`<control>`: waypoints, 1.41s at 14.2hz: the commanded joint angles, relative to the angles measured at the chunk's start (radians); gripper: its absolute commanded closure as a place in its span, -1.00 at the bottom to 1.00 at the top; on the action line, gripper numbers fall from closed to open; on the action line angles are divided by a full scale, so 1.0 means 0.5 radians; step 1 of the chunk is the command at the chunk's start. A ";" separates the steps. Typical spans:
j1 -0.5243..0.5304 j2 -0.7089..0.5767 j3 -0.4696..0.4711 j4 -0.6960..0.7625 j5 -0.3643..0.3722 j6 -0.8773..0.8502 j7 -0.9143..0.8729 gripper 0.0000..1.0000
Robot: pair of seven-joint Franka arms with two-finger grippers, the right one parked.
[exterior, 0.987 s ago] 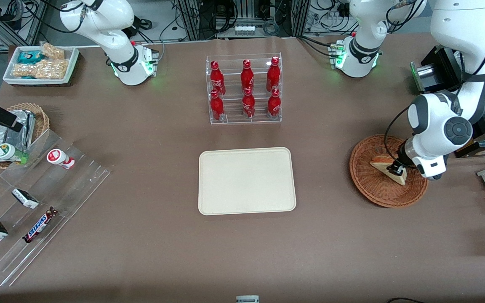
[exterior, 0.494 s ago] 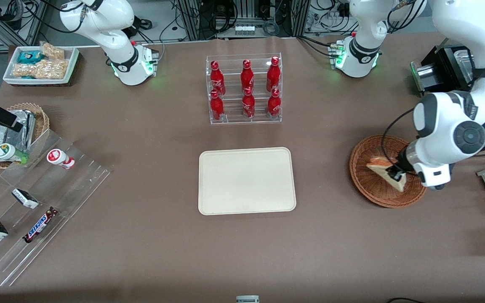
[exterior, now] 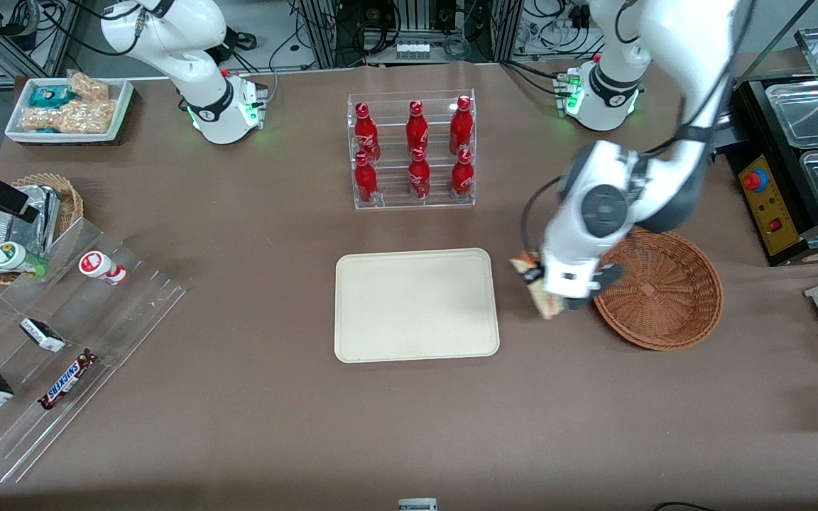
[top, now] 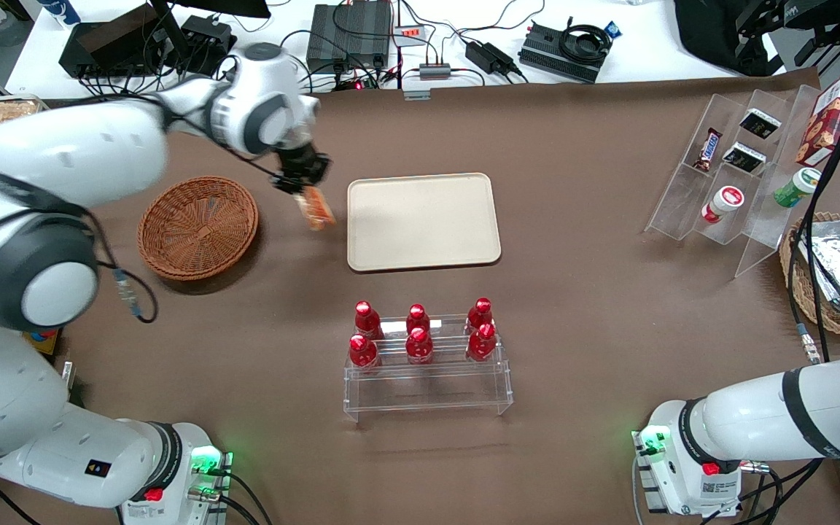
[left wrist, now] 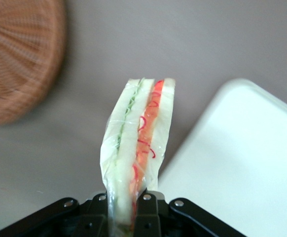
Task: Place sandwich from basket to tray
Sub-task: 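Lift the sandwich out of the basket and carry it toward the tray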
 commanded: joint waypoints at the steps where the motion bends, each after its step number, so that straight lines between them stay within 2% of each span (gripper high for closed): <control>1: -0.246 0.362 0.022 0.415 0.006 -0.029 0.005 0.82; 4: -0.449 0.577 0.025 0.627 0.006 0.060 0.005 0.84; 8: -0.584 0.682 0.028 0.652 0.009 0.324 0.100 0.86; 12: -0.600 0.700 0.028 0.658 0.134 0.327 0.113 0.85; 17: -0.597 0.731 0.028 0.655 0.224 0.425 0.113 0.82; 19: -0.597 0.746 0.034 0.655 0.227 0.456 0.104 0.73; 20: -0.597 0.749 0.037 0.655 0.227 0.471 0.097 0.57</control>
